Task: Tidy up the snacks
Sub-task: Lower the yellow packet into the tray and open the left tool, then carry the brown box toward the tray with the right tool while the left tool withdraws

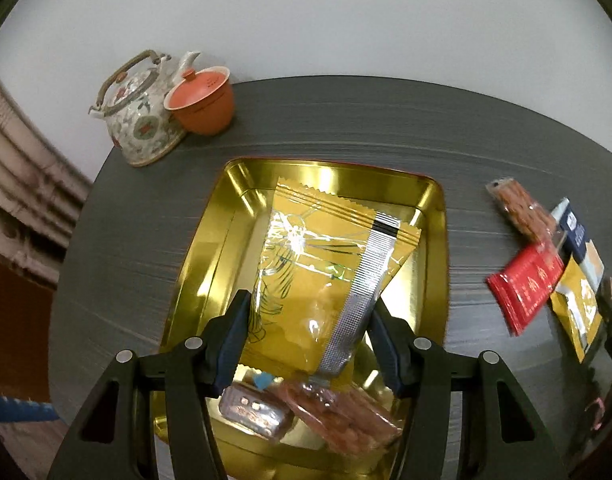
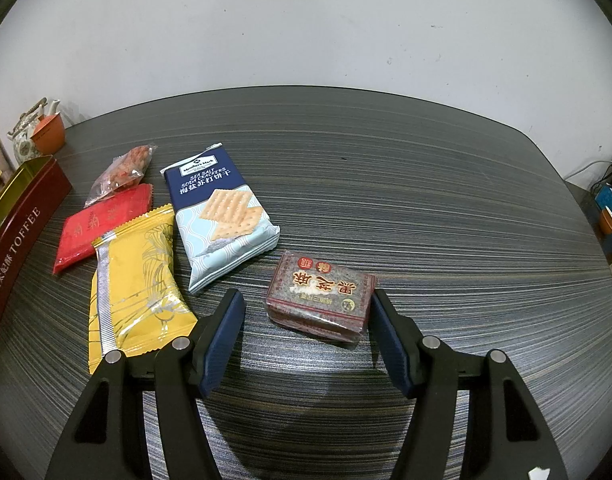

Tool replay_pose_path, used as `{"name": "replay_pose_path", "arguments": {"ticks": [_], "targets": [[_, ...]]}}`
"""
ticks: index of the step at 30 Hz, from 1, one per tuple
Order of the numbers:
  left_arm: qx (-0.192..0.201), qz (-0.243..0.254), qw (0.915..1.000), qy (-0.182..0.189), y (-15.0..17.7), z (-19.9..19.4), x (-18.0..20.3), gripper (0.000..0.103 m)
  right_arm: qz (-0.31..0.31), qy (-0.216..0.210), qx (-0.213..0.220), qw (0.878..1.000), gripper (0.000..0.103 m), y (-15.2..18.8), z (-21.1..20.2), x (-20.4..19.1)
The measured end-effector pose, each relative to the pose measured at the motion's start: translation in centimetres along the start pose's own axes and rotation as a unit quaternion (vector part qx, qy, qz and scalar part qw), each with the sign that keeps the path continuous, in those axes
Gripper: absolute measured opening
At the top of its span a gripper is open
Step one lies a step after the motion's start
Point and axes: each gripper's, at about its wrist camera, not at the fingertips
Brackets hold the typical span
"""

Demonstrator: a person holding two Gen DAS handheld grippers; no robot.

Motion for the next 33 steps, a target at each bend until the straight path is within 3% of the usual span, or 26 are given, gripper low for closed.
{"name": "replay_pose_path", "arguments": {"ticks": [9,23,27,33], "targets": [[-0.018,-0.016,0.9996,-0.015,0.1,2.1,-1.2,0.057,0.0,0.0,0.0,1.0,0.061,0.0,0.1,0.0],[-0.032,0.006,0.9993,-0.016,0.2,3.5,-1.0,0.061,-0.001,0.0,-0.001,1.0,0.061,-0.1,0.2,0.1],[-0.021,0.008,0.9997,-0.008,0.3,2.8,-1.1,0.067,-0.001,0.0,-0.001,1.0,0.061,-0.1,0.1,0.0],[0.006,0.023,0.9997,-0.001,0.5,0.3,-0.9,0.069,-0.001,0.0,-0.001,1.0,0.061,-0.1,0.1,0.0]]}}
Point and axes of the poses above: each gripper's, at about its wrist camera, not at the fingertips, and z roughly the way its jaws point, x to its right, y to its underside, and after that the axes turned 7 degrees about z, right-handed
